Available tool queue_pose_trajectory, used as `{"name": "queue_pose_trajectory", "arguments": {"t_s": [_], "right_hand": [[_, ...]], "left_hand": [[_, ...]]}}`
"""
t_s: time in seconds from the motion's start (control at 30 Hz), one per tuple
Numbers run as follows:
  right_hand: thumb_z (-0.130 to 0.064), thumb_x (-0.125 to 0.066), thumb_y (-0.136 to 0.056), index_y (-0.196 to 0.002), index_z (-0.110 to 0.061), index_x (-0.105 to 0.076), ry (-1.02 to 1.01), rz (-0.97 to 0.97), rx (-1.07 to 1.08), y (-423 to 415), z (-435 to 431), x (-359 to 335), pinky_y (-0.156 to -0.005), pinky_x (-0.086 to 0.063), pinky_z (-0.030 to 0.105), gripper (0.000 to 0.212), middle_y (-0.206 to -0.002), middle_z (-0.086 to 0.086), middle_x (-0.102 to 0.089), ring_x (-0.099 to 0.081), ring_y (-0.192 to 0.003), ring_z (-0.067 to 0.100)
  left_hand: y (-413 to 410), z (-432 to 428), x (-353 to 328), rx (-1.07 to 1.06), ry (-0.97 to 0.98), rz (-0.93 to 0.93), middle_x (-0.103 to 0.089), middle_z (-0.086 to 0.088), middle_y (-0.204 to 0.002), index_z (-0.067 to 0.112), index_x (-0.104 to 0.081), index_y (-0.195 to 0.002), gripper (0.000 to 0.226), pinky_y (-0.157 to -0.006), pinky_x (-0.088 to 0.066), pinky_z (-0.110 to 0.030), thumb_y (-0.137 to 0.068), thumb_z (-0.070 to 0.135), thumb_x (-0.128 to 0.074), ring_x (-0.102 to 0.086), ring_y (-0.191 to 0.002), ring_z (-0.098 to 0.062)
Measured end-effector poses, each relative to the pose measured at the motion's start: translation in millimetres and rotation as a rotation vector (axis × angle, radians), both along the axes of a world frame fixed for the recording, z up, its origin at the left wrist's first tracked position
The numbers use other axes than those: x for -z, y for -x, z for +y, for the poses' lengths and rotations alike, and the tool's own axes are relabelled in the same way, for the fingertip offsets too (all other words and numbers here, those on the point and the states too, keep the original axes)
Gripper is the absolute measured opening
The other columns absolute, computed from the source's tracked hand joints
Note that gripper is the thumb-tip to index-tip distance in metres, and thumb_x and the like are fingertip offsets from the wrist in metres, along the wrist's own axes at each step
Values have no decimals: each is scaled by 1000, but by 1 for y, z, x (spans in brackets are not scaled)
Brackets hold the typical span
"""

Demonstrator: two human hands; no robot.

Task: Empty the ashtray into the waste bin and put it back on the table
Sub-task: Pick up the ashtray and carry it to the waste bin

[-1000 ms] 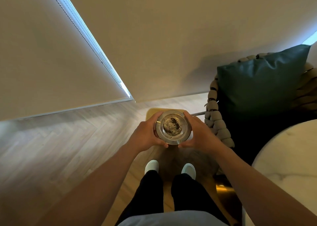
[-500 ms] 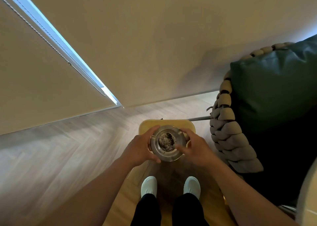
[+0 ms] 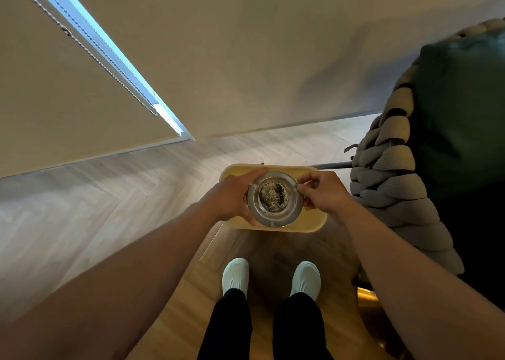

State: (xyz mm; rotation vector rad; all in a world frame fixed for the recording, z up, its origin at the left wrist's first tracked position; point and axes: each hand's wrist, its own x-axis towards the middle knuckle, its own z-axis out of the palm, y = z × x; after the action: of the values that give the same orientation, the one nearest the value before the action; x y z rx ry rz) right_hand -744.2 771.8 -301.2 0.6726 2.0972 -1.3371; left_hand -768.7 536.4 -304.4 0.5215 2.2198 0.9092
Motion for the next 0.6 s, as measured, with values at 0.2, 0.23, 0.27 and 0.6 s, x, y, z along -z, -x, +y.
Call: {"name": "queue_pose_trajectory", "arguments": {"t_s": [0.2, 0.23, 0.27, 0.6], "right_hand": [[-4, -62, -94, -89, -10, -63, 8, -59, -63, 4, -4, 5, -57, -56, 32, 8, -74, 10, -65, -63, -59, 19], [-3, -61, -94, -88, -10, -63, 9, -65, -56, 4, -4, 5, -56, -56, 31, 9, -73, 10, -64, -63, -58, 19], [-3, -61, -94, -89, -9, -63, 10, -71, -44, 4, -4, 6, -55, -56, 30, 8, -73, 10, -64, -62, -57, 19], [2, -67, -89, -84, -4, -61, 129, -123, 104, -5, 11, 12, -48, -59, 30, 9, -65, 15, -65, -67, -47, 18]], "left_hand": [[1, -5, 12, -3, 46, -7, -52, 1, -140, 28, -25, -153, 118, -104, -44, -37, -58, 25, -94, -51, -125, -20], [0, -6, 14, -21, 66, -10, -53, 0, -139, 30, -21, -154, 121, -100, -44, -33, -57, 23, -95, -53, -120, -20], [-1, -7, 16, -38, 88, -8, -54, 0, -137, 31, -18, -154, 123, -95, -44, -32, -58, 24, -94, -54, -116, -19], [-3, -24, 15, 50, 210, 276, -32, 0, -149, 26, -27, -150, 113, -108, -38, -39, -57, 51, -87, -30, -136, -20]]}}
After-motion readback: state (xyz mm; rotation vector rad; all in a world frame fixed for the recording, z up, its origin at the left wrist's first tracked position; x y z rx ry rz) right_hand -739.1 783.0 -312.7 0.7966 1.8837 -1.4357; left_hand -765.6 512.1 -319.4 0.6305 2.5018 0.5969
